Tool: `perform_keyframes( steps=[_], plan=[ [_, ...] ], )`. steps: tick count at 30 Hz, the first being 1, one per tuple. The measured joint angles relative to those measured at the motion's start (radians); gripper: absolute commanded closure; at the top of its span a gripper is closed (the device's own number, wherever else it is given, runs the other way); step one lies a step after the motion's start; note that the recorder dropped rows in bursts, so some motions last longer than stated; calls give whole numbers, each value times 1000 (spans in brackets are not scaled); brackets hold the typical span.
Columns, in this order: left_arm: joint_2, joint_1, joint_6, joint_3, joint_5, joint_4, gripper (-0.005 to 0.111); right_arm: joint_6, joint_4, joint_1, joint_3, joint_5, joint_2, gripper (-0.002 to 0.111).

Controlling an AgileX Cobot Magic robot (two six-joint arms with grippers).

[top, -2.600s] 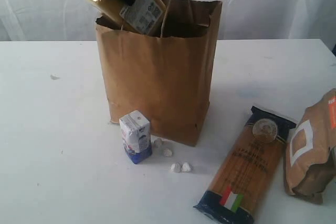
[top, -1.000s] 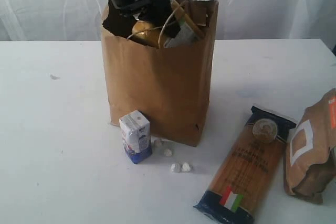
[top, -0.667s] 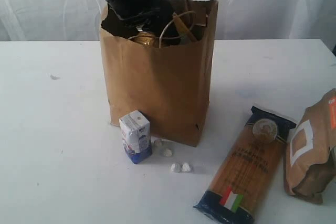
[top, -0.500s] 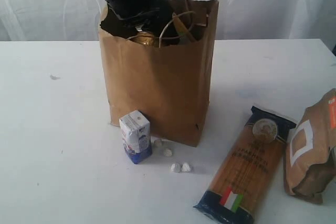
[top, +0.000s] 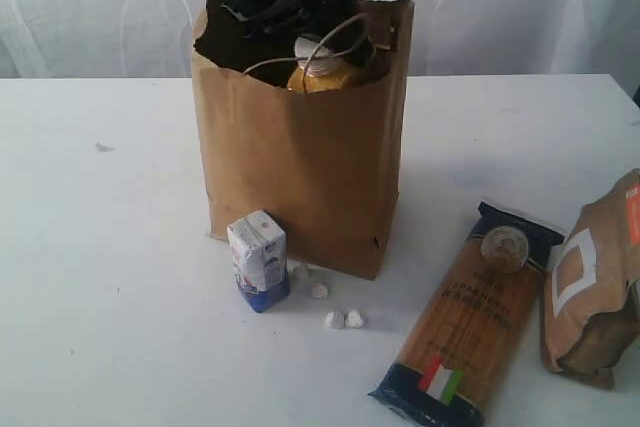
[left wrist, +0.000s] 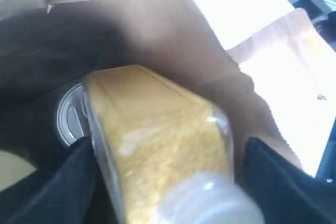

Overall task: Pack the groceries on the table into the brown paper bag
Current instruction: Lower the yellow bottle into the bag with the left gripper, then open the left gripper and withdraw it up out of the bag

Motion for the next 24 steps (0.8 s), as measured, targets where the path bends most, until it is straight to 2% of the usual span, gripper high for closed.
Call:
perform_keyframes(
  steps=[24],
  plan=[
    [-18, 0, -2, 0, -78, -18, 35, 2, 0, 0, 0, 0, 0, 108]
  ],
)
